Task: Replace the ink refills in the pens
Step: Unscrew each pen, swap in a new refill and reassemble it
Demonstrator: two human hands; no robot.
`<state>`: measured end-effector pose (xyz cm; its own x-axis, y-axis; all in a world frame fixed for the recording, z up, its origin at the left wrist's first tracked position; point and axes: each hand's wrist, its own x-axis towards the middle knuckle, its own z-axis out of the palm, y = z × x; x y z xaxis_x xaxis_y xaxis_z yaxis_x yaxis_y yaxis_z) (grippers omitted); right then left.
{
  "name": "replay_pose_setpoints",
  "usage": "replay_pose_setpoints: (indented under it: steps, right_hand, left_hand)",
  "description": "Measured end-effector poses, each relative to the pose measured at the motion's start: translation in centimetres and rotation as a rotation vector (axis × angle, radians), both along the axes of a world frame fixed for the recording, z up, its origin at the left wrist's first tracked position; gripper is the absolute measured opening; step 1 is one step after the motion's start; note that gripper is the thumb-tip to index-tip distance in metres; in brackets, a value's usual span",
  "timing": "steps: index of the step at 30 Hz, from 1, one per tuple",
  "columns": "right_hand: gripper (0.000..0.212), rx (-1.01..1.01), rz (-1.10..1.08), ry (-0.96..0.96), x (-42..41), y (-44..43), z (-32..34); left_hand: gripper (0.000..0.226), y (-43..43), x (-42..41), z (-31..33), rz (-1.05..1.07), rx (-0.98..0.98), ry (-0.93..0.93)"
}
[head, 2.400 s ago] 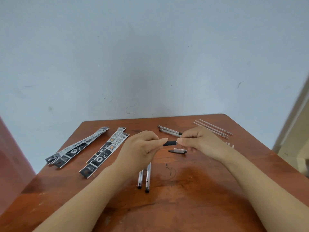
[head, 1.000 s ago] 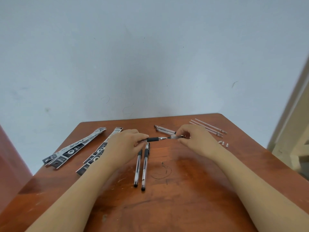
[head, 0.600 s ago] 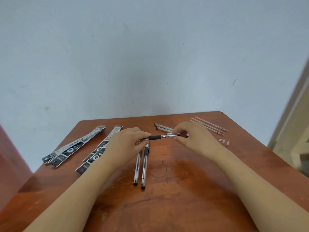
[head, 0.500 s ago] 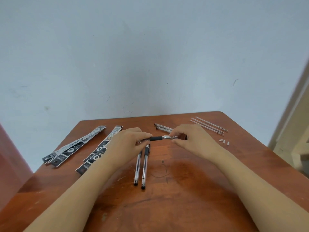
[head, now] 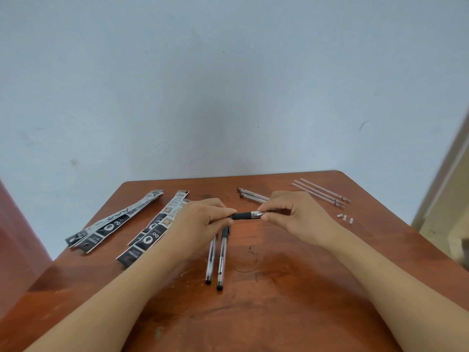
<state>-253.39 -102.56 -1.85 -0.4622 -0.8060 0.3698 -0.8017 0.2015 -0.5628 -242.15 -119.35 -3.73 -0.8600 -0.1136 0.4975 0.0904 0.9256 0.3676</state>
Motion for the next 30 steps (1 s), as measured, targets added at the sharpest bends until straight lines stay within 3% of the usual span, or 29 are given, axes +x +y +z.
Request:
replay_pose_setpoints:
  steps: [8,11,14,19,25,30]
  right_hand:
    - [0.015,-0.071,-0.054,0.011,-0.1,-0.6,-0.5]
    - [0.034,-0.099,-0.128,-0.002,-0.1,-1.4,-1.1]
    - [0.047,0.009,-0.162,-0.036,-0.5,-1.5,-1.9]
    - [0.043,0.298,-0.129,0.162,-0.9,-1.6,-3.5]
    - [0.038,0.363,-0.142,0.314,-0.6,-1.9,-4.1]
    - [0.038,0.361,-0.143,0.332,-0.5,-1.9,-4.3]
  left_hand:
    - [0.021,-0.3,0.1,0.4,0.019,-0.108,0.052]
    - [0.023,-0.6,0.2,1.1,0.12,-0.146,0.044]
    - [0.025,-2.3,0.6,1.6,0.326,-0.103,0.041]
    - [0.033,-6.9,1.4,0.9,0.664,0.012,-0.025]
    - [0.032,-8.7,1.9,-0.1,0.801,0.073,-0.05]
    - [0.027,-9.3,2.3,-0.9,0.914,0.112,-0.136]
